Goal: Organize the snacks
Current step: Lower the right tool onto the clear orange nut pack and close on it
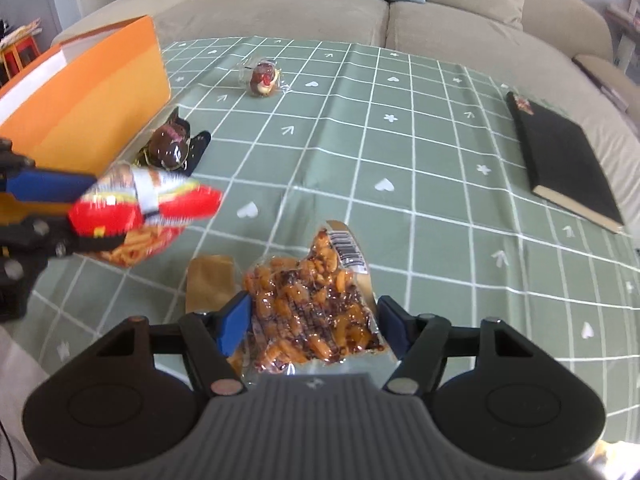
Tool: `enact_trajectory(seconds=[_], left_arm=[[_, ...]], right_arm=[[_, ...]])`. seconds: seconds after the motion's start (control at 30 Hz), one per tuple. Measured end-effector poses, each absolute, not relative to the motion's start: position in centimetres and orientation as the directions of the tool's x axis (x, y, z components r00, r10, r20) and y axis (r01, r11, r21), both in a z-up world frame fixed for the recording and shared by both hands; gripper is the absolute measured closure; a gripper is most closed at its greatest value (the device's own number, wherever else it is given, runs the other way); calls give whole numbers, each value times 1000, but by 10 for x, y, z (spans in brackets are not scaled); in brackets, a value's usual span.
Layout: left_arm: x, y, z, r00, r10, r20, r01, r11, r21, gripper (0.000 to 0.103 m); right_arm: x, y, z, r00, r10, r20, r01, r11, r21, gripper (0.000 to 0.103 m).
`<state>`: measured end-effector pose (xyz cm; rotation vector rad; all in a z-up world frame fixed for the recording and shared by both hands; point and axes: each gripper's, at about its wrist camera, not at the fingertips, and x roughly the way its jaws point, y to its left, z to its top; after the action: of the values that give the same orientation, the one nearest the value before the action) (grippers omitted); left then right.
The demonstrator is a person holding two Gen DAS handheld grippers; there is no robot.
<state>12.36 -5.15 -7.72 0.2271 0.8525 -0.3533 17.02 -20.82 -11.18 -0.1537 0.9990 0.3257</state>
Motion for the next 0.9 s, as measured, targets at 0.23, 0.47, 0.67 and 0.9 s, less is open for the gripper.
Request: enact_trajectory(seconds=[0.23, 0.47, 0.67, 0.9], left_arm=[[99, -63, -88, 645, -182, -742, 440, 882, 166, 59], [98, -76, -99, 649, -155, -745, 489, 835, 252, 28], [92, -96, -114, 692, -123, -711, 582, 677, 450, 17], [110, -91, -124, 676, -148, -722, 575, 718, 391, 26]], right_arm=[[157, -217, -116, 519, 213, -828, -337, 941, 31, 28], [152, -219, -117, 543, 227, -809, -362, 932, 19, 20], [151, -227, -120, 531, 216, -820, -327, 944, 37, 9], [154, -233, -126, 507, 235, -829, -254, 960, 117, 8]])
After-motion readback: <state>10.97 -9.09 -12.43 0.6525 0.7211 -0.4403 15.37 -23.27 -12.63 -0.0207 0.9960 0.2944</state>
